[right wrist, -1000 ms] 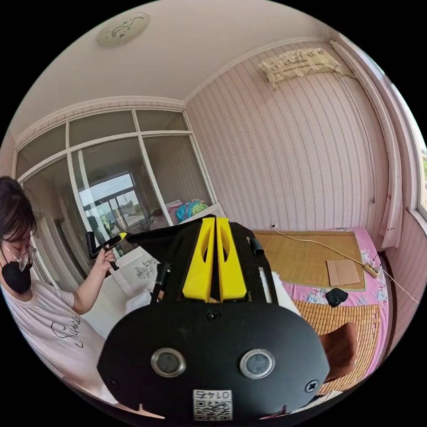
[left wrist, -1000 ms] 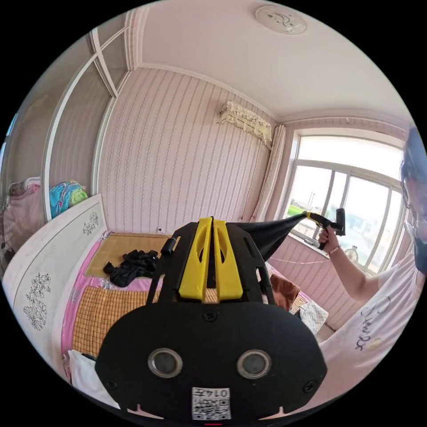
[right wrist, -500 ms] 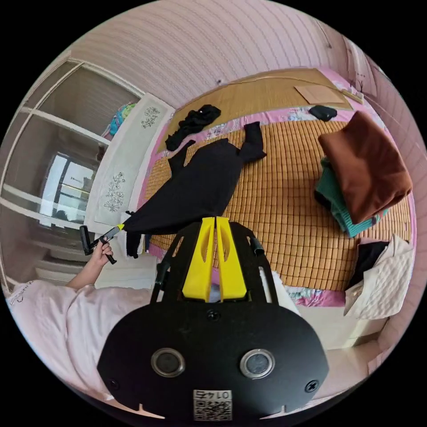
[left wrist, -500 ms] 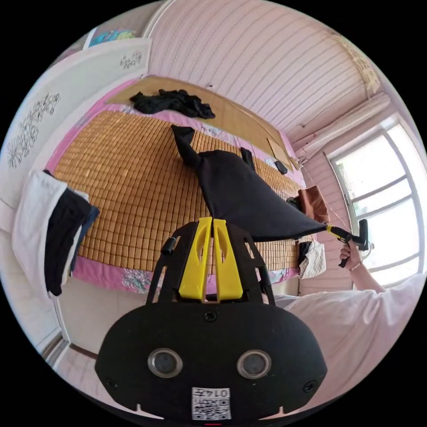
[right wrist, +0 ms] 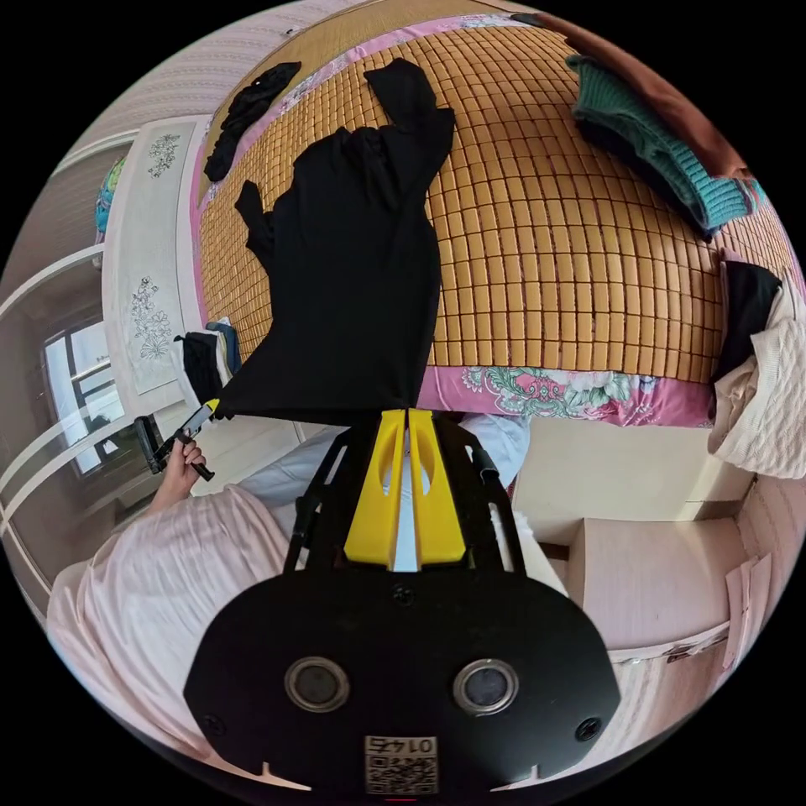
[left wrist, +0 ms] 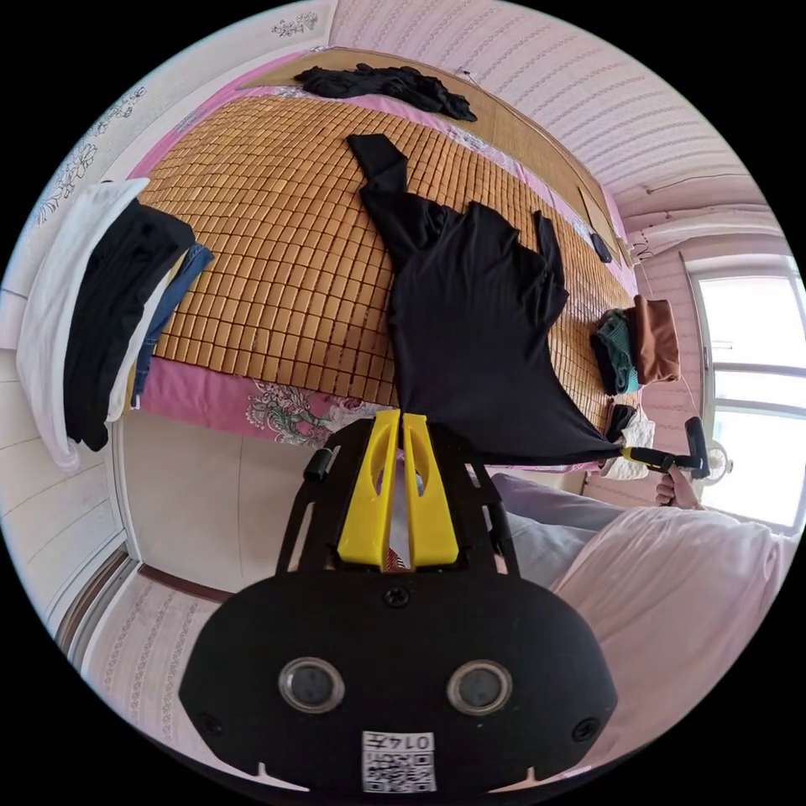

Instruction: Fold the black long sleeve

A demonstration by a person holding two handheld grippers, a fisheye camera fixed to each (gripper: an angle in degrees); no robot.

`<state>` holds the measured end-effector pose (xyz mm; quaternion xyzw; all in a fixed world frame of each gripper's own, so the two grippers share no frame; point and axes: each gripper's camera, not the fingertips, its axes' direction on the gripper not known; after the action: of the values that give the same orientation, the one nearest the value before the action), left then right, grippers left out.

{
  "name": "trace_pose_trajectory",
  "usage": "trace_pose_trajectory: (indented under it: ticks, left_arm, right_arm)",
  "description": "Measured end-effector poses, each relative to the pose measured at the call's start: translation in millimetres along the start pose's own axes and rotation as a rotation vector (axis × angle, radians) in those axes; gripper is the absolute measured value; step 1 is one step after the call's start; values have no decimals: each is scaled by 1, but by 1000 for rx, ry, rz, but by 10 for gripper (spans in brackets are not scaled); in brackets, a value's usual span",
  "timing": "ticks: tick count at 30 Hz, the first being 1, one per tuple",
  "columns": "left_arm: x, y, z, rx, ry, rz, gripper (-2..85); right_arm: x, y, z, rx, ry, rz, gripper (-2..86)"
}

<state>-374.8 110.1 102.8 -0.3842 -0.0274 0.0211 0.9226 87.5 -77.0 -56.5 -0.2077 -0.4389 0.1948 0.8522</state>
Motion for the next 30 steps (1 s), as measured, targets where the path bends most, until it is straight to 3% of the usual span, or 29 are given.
trace_pose_trajectory:
  ticks: [12, 17, 21, 26, 30]
  left_arm:
    - [-39, 44, 110, -302, -12, -115, -10]
    - [-17, 26, 136, -337, -25, 119, -9]
    - [30, -28, 162, -279, 24, 366, -6]
    - [136, -145, 216, -44, 91, 717, 32]
    - [196, -214, 261, 93, 116, 788, 67]
  right_arm:
    - [60, -6, 68, -384, 124, 123, -6]
    - [86, -18, 74, -381, 141, 102, -3]
    - [102, -81, 44, -174, 144, 36, 18]
    - [95, -191, -13, 165, 185, -118, 71]
    - [78, -279, -33, 336, 195, -236, 119]
